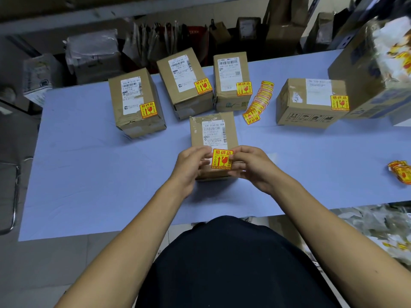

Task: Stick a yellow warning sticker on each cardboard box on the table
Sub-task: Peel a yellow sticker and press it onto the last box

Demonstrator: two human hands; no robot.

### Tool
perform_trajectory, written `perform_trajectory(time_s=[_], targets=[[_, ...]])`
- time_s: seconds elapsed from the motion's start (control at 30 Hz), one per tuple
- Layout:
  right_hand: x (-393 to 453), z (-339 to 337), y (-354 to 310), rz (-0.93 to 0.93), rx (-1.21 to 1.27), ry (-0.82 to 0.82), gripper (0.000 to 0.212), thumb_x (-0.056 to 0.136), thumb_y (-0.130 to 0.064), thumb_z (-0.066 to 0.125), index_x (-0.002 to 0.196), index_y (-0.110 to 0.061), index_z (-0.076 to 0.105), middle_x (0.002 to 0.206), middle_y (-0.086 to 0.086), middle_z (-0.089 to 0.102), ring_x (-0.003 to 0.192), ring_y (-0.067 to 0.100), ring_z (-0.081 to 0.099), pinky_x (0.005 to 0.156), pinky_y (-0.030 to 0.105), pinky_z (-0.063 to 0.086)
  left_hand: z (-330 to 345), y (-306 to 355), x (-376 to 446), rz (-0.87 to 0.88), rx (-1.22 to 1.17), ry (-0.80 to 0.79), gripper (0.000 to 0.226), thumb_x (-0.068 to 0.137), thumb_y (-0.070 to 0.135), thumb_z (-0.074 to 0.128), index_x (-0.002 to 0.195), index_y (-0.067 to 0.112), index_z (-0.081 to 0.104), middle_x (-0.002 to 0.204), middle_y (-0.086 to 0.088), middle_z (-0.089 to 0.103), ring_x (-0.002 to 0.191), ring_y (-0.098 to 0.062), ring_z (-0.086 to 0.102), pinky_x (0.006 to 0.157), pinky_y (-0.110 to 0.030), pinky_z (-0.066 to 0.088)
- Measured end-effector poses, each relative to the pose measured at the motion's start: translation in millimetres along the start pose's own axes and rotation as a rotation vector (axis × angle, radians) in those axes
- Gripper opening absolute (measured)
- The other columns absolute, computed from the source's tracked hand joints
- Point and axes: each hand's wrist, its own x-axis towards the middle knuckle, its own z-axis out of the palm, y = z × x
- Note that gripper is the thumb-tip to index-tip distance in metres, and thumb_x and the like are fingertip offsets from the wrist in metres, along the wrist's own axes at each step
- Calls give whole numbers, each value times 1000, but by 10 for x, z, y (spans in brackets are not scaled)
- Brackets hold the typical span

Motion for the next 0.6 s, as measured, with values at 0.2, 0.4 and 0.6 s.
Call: perform_trajectory(time_s=[0.2,0.4,0.6], targets=[[19,-90,72,-59,-179,70,10,94,-5,60,88,-13,63,79,2,70,65,6,68,60,22,57,44,-26,-11,64,206,-112,7,87,7,71,83,11,67,68,-2,67,57,-10,61,53,-21,50],[18,-135,235,-185,-308,242,29,90,-10,66,116,-20,61,99,1,65,87,16,67,74,31,58,157,-104,32,216,414,-64,13,86,9,73,76,16,69,59,3,65,55,-7,61,58,-25,50],[-3,-246,239,-199,-262,270,14,90,-12,68,102,-18,67,100,-2,66,88,12,65,65,21,55,238,-114,42,204,350,-101,10,87,8,71,79,15,69,59,2,62,59,-10,59,61,-25,51]])
